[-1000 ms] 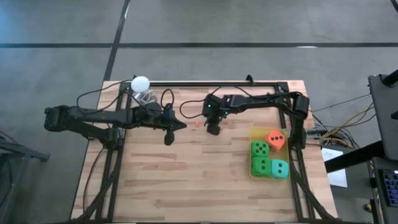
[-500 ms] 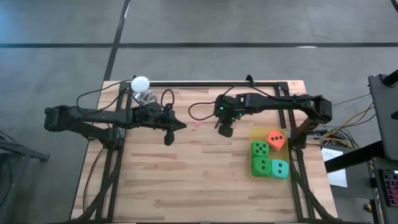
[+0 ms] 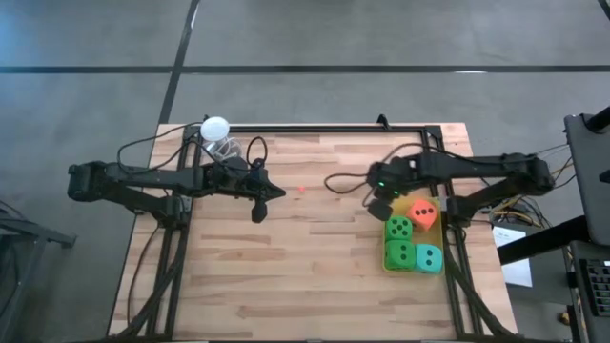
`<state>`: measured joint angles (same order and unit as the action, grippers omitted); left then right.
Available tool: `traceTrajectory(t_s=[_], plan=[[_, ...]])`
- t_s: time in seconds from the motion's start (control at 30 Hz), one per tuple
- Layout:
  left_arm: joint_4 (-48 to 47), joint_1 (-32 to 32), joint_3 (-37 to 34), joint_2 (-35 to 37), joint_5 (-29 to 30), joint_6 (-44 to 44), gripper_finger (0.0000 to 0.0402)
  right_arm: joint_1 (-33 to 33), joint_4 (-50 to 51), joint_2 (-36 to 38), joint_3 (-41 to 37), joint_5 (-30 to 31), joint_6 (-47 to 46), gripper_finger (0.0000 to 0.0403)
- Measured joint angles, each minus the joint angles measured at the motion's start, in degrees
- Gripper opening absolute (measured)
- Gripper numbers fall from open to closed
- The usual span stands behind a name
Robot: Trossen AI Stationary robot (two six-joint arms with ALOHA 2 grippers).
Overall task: Pick & Place Dice
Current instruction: Put the small red dice into the yellow bin
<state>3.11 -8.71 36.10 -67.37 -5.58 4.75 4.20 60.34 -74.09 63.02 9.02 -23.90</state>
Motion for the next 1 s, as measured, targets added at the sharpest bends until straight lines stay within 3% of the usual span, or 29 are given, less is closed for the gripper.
traceTrajectory(t_s=[0.37, 0.63, 1.0], plan=[[-0.04, 0.0, 0.0, 0.0, 0.0, 0.17, 0.0025, -5.5, 2.99, 8.57, -12.55, -0.31, -15.83, 0.004], [-0.13, 0.0, 0.0, 0.0, 0.0, 0.17, 0.0025, -5.59, 4.23, 5.49, -17.1, -2.89, -17.71, 0.004], [-0.17, 0.0, 0.0, 0.0, 0.0, 0.17, 0.0025, -5.56, 4.05, 2.17, -17.03, -2.93, -16.1, 0.004]])
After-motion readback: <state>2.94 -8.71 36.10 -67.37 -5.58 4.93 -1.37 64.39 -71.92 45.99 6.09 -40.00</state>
